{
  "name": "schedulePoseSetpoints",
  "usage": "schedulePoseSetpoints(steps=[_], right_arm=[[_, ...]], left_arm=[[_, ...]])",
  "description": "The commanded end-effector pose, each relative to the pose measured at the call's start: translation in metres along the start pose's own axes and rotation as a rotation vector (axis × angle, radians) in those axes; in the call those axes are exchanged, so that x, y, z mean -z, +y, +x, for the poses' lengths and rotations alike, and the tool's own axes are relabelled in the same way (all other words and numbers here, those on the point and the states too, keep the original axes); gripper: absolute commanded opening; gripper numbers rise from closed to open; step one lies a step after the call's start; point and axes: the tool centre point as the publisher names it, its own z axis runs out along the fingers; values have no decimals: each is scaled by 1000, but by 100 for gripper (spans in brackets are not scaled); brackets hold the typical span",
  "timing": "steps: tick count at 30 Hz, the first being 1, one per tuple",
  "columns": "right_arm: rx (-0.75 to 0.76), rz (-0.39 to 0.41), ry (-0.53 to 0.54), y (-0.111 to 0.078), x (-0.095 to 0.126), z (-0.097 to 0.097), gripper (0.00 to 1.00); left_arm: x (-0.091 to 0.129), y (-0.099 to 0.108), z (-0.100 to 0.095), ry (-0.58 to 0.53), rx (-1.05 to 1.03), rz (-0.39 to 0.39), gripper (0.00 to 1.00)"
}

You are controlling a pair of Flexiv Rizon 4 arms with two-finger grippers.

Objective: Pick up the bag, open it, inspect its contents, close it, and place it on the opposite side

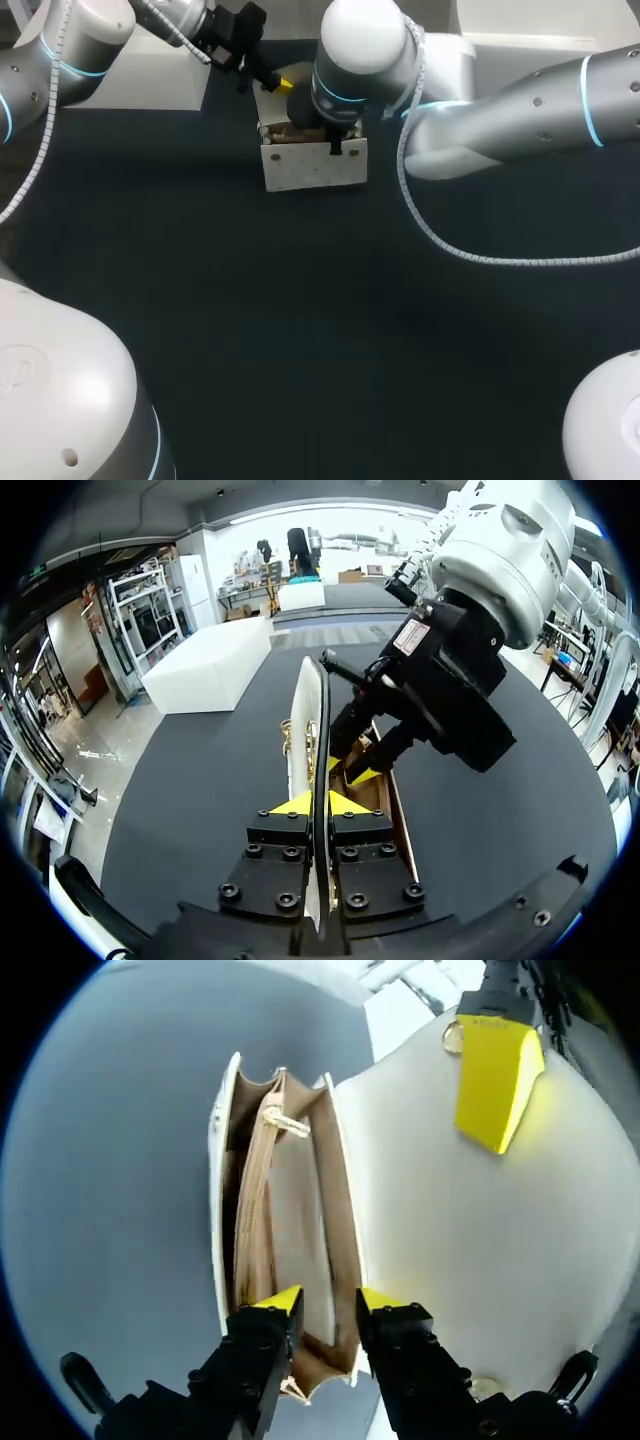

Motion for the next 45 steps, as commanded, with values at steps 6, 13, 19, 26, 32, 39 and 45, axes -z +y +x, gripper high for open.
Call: schedulePoseSetpoints(steps=[6, 13, 19, 26, 32, 39, 45], right_arm=[[-18, 4, -129, -4, 44, 0, 33], [-10, 10, -160, 0, 54, 6, 23], [-21, -2, -167, 1, 58, 19, 0], [-48, -14, -149, -1, 50, 37, 0], [-75, -29, -137, -1, 42, 51, 0], [-89, -15, -122, 1, 33, 63, 0], [-110, -7, -115, 1, 28, 67, 0]], left_arm=[[-12, 13, -11, -19, 29, -17, 0], [-22, 28, -24, -92, 4, -31, 0], [-30, 41, -35, -173, -58, -41, 0], [-41, 56, -47, -242, -110, -41, 0], [-53, 71, -60, -288, -140, -62, 0], [-64, 84, -70, -296, -148, -64, 0], [-65, 86, -71, -292, -151, -56, 0]])
